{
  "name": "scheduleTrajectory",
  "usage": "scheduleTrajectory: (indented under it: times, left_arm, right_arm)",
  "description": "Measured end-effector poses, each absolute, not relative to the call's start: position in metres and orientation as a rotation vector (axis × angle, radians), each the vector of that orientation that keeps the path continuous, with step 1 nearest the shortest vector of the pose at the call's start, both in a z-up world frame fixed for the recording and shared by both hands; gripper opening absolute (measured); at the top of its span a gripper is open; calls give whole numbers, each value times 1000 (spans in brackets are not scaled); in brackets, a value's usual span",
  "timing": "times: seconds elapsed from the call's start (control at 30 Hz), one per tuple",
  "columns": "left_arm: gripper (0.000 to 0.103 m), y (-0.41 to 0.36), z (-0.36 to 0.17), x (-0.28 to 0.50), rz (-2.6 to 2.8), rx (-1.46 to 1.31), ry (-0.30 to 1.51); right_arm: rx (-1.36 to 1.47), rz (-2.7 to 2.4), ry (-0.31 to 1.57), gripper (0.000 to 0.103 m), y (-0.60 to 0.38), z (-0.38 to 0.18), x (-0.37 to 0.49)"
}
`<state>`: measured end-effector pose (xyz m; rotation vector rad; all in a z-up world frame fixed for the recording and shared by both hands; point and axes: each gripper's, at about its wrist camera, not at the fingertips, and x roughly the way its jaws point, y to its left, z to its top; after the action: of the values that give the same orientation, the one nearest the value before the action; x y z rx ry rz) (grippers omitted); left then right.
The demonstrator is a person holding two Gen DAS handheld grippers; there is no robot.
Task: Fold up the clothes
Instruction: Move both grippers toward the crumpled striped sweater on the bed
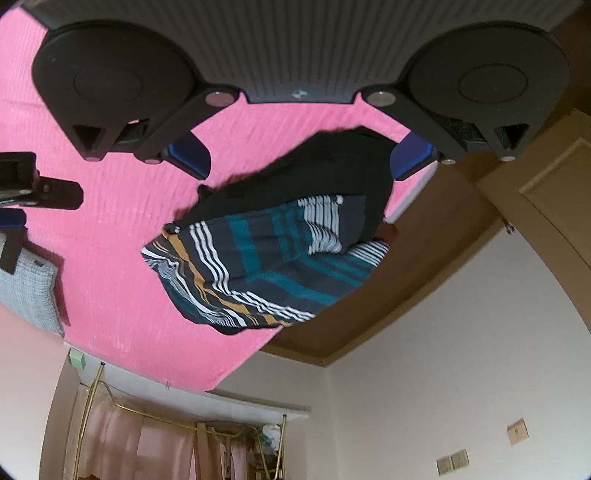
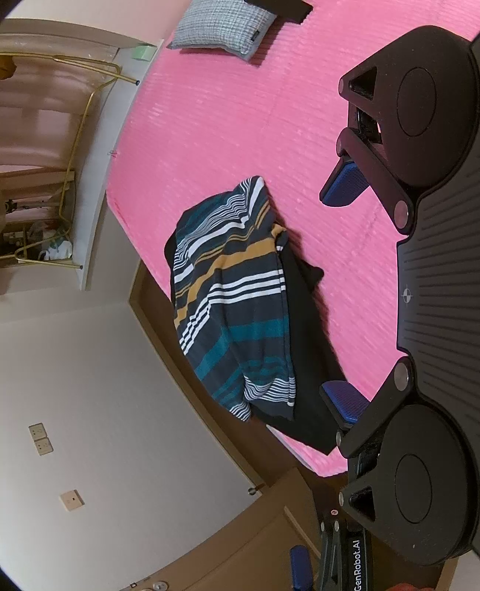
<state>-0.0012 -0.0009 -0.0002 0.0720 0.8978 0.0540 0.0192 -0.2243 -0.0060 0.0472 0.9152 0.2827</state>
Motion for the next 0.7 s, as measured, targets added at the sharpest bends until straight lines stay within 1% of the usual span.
scheduleTrajectory:
  times: [0.23,0.37,0.43,0.7]
  left_arm:
    - [102,-11,-4,-14,39,74,864]
    - [102,-20,-13,-15,23,72,895]
    - [102,-4,-5,-1,10,44,929]
    - [102,-7,-10,-1,6,39,943]
  right_arm:
    - [54,276,919,103,-226,-7,20]
    - [62,270,920,103,-231,-7,17]
    - [65,266,918,103,-232,-8,16]
    - [68,259,920,103,-233,-8,15]
